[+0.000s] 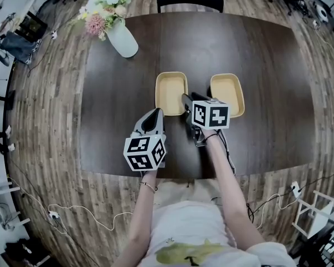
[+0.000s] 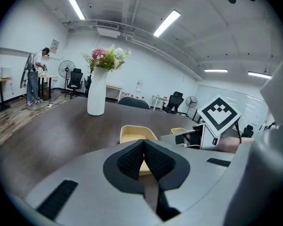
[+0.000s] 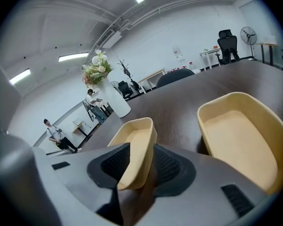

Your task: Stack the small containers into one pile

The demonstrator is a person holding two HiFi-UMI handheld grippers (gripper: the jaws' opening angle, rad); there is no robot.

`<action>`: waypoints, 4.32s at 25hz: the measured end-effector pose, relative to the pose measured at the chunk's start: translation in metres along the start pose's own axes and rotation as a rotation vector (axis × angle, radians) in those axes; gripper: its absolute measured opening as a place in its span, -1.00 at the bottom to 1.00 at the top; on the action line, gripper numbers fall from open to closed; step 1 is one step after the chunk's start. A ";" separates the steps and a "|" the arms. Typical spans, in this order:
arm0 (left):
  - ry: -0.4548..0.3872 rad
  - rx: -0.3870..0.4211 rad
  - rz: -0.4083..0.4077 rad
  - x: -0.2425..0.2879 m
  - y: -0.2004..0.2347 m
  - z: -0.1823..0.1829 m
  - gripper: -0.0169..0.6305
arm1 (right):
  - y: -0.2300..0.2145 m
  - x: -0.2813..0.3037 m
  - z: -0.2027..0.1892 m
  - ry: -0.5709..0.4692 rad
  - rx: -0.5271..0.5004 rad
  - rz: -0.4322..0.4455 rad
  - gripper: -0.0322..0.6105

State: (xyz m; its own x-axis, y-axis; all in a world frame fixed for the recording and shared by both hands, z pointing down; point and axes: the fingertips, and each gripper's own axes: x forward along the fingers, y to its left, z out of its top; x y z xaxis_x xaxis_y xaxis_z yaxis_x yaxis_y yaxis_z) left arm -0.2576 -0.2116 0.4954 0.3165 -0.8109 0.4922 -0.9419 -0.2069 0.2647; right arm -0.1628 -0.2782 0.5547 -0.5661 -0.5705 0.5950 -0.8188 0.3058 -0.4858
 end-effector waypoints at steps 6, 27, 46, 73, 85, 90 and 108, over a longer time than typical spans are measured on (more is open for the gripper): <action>0.009 -0.003 0.014 -0.001 0.013 -0.002 -0.87 | -0.006 0.017 -0.004 0.002 0.031 -0.060 -0.40; -0.022 -0.014 0.147 -0.011 0.050 0.014 -0.87 | -0.009 0.012 0.012 0.027 0.017 -0.055 -0.78; -0.034 0.006 0.053 0.016 -0.041 0.015 -0.87 | -0.074 -0.082 0.057 -0.097 0.042 -0.045 -0.78; -0.018 0.014 0.000 0.045 -0.110 0.005 -0.87 | -0.161 -0.112 0.038 -0.027 0.027 -0.168 -0.78; -0.011 0.006 0.011 0.045 -0.110 0.000 -0.87 | -0.158 -0.105 0.034 0.005 -0.032 -0.175 -0.78; -0.012 0.008 0.006 0.047 -0.115 -0.002 -0.87 | -0.150 -0.100 0.031 -0.009 -0.044 -0.114 -0.72; -0.061 0.065 -0.048 0.044 -0.152 0.005 -0.87 | -0.148 -0.142 0.045 -0.161 -0.189 -0.056 -0.74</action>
State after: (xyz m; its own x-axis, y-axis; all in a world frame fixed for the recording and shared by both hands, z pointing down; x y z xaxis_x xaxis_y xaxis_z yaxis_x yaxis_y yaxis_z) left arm -0.1012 -0.2180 0.4729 0.3556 -0.8306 0.4285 -0.9318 -0.2796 0.2314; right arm 0.0427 -0.2771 0.5133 -0.5095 -0.7001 0.5004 -0.8602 0.3987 -0.3180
